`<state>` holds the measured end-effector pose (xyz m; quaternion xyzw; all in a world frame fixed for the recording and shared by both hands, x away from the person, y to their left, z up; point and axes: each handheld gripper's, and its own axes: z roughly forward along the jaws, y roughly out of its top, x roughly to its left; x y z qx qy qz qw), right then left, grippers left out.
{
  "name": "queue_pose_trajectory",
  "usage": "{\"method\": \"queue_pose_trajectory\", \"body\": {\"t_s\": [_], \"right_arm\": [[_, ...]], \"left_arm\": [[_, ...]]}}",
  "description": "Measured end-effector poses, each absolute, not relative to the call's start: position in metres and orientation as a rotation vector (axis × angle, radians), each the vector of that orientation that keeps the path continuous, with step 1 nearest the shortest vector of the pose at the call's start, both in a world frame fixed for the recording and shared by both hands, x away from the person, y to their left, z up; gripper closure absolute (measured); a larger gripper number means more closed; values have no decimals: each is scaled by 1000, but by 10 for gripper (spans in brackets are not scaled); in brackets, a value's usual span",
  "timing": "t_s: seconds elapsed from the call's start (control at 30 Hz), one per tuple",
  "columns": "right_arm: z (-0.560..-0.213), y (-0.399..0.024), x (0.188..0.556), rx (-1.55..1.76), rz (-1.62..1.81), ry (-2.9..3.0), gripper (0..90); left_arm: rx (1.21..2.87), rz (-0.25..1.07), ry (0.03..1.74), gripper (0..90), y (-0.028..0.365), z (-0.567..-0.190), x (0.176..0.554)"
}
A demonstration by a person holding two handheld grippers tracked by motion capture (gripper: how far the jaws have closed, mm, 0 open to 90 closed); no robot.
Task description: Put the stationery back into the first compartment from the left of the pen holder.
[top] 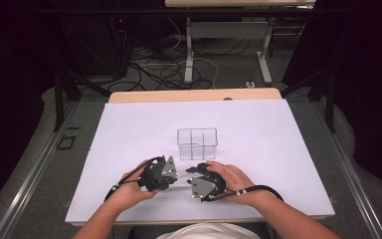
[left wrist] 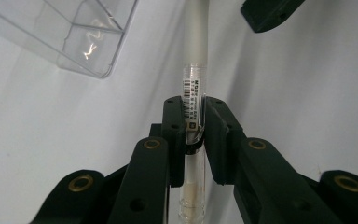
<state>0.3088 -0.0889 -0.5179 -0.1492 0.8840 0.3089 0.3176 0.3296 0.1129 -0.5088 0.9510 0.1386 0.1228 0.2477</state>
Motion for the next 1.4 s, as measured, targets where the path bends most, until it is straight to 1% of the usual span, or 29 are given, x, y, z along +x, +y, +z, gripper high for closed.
{"method": "queue_pose_trajectory", "body": {"t_s": [0.13, 0.27, 0.53, 0.6, 0.67, 0.7, 0.73, 0.83, 0.9, 1.0, 1.07, 1.17, 1.27, 1.4], "right_arm": [[-514, -96, 312, -303, 851, 2350, 547], [-513, -101, 314, -252, 872, 2365, 516], [-513, -109, 322, -96, 932, 2426, 514], [-513, -111, 323, -60, 951, 2440, 504], [-514, -112, 325, -50, 961, 2445, 483], [-515, -113, 326, -31, 960, 2447, 468], [-516, -115, 328, -20, 958, 2446, 458], [-517, -119, 330, 22, 948, 2455, 448], [-517, -122, 331, 67, 961, 2464, 417], [-516, -126, 334, 138, 998, 2493, 334], [-514, -127, 335, 197, 1009, 2510, 300], [-513, -131, 337, 257, 1045, 2527, 251], [-512, -137, 340, 349, 1062, 2529, 178], [-509, -149, 343, 470, 1090, 2521, 151]], "left_arm": [[2557, 296, 463, 797, 120, -504, 335], [2504, 260, 552, 796, 127, -503, 337], [2404, 215, 638, 796, 134, -501, 338], [2378, 219, 668, 797, 136, -501, 338], [2364, 192, 700, 796, 138, -500, 339], [2332, 207, 720, 796, 139, -501, 338], [2320, 196, 736, 796, 141, -500, 338], [2253, 212, 790, 797, 145, -500, 339], [2212, 203, 815, 797, 149, -499, 340], [2162, 188, 846, 797, 154, -500, 342], [2131, 174, 868, 797, 155, -499, 343], [2106, 181, 872, 797, 158, -498, 345], [2076, 187, 879, 797, 160, -497, 345], [2029, 197, 890, 797, 163, -494, 345]]}}
